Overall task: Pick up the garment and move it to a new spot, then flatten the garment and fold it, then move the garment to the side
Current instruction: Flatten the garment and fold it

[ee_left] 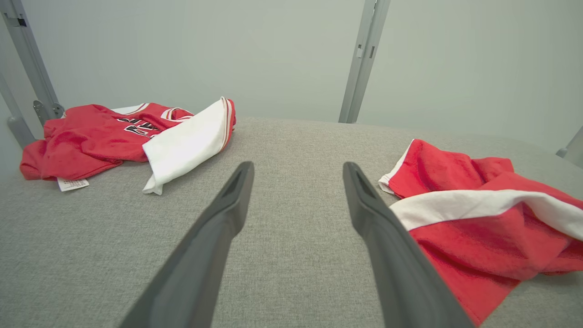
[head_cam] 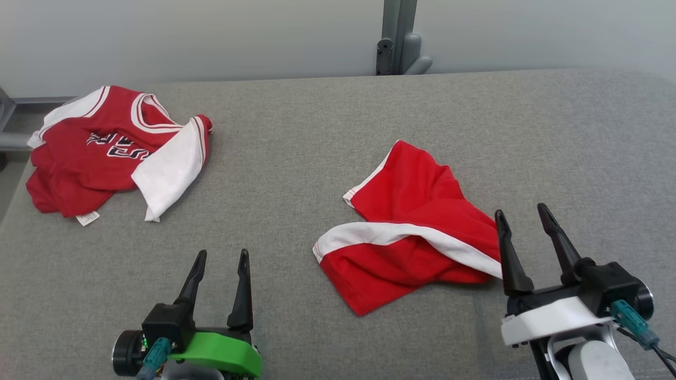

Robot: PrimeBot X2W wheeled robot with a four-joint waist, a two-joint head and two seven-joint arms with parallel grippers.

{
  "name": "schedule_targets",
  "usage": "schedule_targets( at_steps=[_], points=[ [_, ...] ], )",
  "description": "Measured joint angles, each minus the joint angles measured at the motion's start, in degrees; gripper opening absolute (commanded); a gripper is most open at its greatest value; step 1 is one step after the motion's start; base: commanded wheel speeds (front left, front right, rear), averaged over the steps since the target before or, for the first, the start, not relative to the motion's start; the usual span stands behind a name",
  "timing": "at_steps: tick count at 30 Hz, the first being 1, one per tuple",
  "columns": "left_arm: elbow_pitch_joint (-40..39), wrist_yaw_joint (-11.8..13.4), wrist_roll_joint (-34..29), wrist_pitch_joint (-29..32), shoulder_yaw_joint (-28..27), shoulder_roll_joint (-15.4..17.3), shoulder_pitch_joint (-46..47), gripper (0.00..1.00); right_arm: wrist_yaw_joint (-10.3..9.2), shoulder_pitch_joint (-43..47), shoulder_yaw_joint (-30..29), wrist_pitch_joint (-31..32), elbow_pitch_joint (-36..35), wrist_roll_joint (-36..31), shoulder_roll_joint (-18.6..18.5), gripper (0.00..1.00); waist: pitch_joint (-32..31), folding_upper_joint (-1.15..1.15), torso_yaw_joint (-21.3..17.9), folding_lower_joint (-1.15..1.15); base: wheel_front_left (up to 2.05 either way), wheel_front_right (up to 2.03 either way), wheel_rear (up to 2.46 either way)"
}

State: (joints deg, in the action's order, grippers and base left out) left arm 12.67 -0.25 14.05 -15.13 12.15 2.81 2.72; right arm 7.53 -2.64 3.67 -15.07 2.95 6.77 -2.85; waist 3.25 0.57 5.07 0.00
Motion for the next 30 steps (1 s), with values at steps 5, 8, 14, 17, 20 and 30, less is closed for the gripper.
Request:
schedule_targets(
  at_steps=[5, 8, 14, 17, 20, 30],
  points=[
    [-1.1, 0.0, 0.1, 0.0, -1.7, 0.0, -2.2, 1.00, 0.00, 3.4, -3.8, 0.0, -2.5, 0.4, 0.0, 1.00, -1.0, 0.00, -1.1, 0.00, 0.00, 0.00, 0.00],
    [-1.5, -0.1, 0.1, 0.0, -2.3, 0.0, -3.2, 1.00, 0.00, 4.8, -4.7, 0.0, -3.2, 0.7, 0.0, 1.00, -1.5, 0.00, -1.5, 0.00, 0.00, 0.00, 0.00],
    [-1.6, -0.2, 0.1, 0.0, -2.6, 0.0, -3.8, 1.00, 0.00, 6.3, -5.4, 0.0, -2.9, 1.2, 0.0, 1.00, -2.0, 0.00, -1.8, 0.00, 0.00, 0.00, 0.00],
    [-1.6, -0.3, 0.1, 0.0, -2.6, 0.0, -3.8, 1.00, 0.00, 6.4, -5.6, 0.0, -2.7, 1.2, 0.0, 1.00, -2.2, 0.00, -1.8, 0.00, 0.00, 0.00, 0.00],
    [-1.5, -0.3, 0.0, 0.0, -2.6, 0.0, -3.9, 1.00, 0.00, 6.5, -5.8, 0.0, -1.5, 2.6, 0.0, 1.00, -2.2, 0.00, -1.8, 0.00, 0.00, 0.00, 0.00],
    [-0.9, -0.6, -0.7, 0.0, -2.2, 0.0, -3.6, 1.00, 0.00, 5.5, -5.5, 0.0, 14.7, 17.5, 0.0, 1.00, -1.1, 0.00, -0.5, 0.00, 0.00, 0.00, 0.00]
  ],
)
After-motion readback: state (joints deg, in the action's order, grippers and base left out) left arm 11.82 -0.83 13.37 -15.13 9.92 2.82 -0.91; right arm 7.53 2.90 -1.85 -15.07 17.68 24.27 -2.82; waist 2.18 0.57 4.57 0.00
